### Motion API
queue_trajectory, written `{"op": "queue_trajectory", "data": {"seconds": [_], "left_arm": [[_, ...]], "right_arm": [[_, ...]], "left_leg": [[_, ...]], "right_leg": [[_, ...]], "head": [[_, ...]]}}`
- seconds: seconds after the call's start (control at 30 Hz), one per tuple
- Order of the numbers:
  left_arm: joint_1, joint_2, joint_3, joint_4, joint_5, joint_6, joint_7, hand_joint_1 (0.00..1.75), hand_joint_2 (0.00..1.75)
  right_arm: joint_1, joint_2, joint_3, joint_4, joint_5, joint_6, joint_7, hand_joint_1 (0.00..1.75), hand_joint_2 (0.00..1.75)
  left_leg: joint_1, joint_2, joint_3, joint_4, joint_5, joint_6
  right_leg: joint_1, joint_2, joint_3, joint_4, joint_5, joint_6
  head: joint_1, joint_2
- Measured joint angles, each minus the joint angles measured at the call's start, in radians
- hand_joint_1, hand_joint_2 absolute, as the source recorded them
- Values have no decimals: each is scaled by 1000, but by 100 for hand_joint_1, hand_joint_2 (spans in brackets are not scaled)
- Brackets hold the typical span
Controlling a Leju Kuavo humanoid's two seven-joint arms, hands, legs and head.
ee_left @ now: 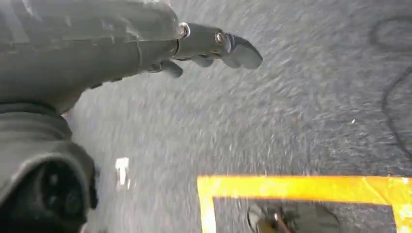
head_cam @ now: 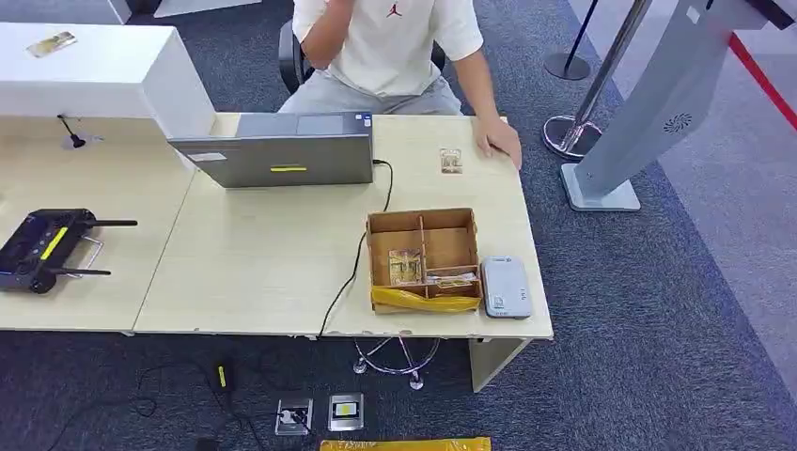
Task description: Pass the card to the sensor for recognition and then transmit it.
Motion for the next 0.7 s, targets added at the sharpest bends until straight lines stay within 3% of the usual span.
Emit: {"op": "queue_trajectory", "data": {"seconds": [0.23, 0.4, 0.7], "left_arm": [[14, 2, 125, 0, 130, -132, 58, 0, 0], [15, 12, 163, 0, 95, -122, 58, 0, 0], [16, 16, 161, 0, -54, -74, 20, 0, 0]], "right_arm": [[-2, 0, 0, 0, 2, 3, 0, 0, 175], [1, -1, 0, 0, -7, 2, -6, 0, 175], [1, 0, 0, 0, -9, -1, -3, 0, 175]], "left_leg": [[0, 0, 0, 0, 0, 0], [0, 0, 0, 0, 0, 0], [0, 0, 0, 0, 0, 0]], "right_leg": [[0, 0, 0, 0, 0, 0], [0, 0, 0, 0, 0, 0], [0, 0, 0, 0, 0, 0]], "head": [[0, 0], [0, 0], [0, 0]]}}
